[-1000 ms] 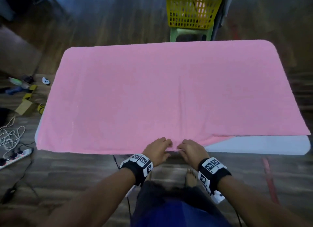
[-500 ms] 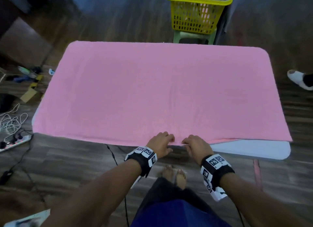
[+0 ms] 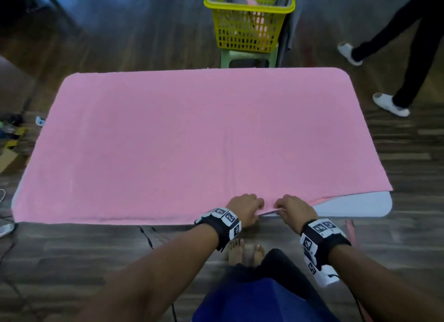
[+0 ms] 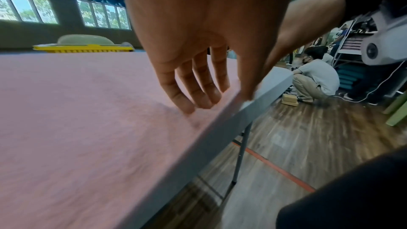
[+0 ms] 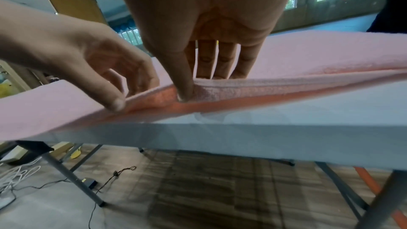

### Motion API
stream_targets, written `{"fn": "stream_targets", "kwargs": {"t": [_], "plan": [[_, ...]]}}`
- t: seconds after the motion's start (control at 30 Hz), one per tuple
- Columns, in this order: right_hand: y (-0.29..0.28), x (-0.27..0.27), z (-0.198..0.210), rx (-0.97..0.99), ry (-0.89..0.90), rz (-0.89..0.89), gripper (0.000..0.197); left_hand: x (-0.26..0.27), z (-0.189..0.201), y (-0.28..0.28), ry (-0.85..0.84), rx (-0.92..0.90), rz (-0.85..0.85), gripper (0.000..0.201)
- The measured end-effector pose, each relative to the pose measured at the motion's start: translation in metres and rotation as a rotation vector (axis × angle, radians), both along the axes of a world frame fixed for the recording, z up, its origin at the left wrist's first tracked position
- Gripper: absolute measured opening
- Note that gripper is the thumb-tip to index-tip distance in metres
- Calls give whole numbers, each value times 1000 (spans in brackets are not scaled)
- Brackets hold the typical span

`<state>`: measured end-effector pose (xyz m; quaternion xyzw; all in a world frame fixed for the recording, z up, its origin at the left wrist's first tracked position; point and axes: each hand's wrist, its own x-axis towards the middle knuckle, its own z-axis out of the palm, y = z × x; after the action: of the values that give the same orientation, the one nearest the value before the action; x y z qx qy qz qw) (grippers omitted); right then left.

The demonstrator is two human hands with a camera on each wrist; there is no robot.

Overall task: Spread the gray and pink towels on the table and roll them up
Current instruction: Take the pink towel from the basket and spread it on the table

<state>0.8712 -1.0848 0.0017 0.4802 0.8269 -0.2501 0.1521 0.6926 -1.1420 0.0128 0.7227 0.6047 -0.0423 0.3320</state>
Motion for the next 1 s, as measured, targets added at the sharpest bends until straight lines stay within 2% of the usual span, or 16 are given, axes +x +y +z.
{"fn": "stream_targets", "kwargs": {"t": [0.07,0.23,0.3,0.43,0.5,0.57,0.67,0.73,0.8,0.9,1.0], "plan": [[6,8,3,47,-59,41,18,6,-1,1,18,-17,16,17],[27,60,10,108,-171,-3,15,-1,3,-2,26,-5,14,20],[29,75,10,90,-145,-19,16,11,4,2,45,51,-20,20],[30,85,11,98,-17,22,20,68,3,26,56,153,-67,40],[30,90,15,164,34,131,18,96,3,40,74,121,-39,35],[39,108,12,230,10,227,28,110,6,47,131,70,-25,20],[68,151,10,257,-29,159,35,109,11,45,183,-11,7,17],[81,180,12,232,-26,119,26,109,11,40,205,-22,27,19],[84,196,13,167,4,126,16,118,14,39,216,14,40,22],[83,204,10,128,97,142,22,138,8,47,225,78,34,36],[91,215,9,136,98,120,19,152,5,53,315,26,36,25]]}}
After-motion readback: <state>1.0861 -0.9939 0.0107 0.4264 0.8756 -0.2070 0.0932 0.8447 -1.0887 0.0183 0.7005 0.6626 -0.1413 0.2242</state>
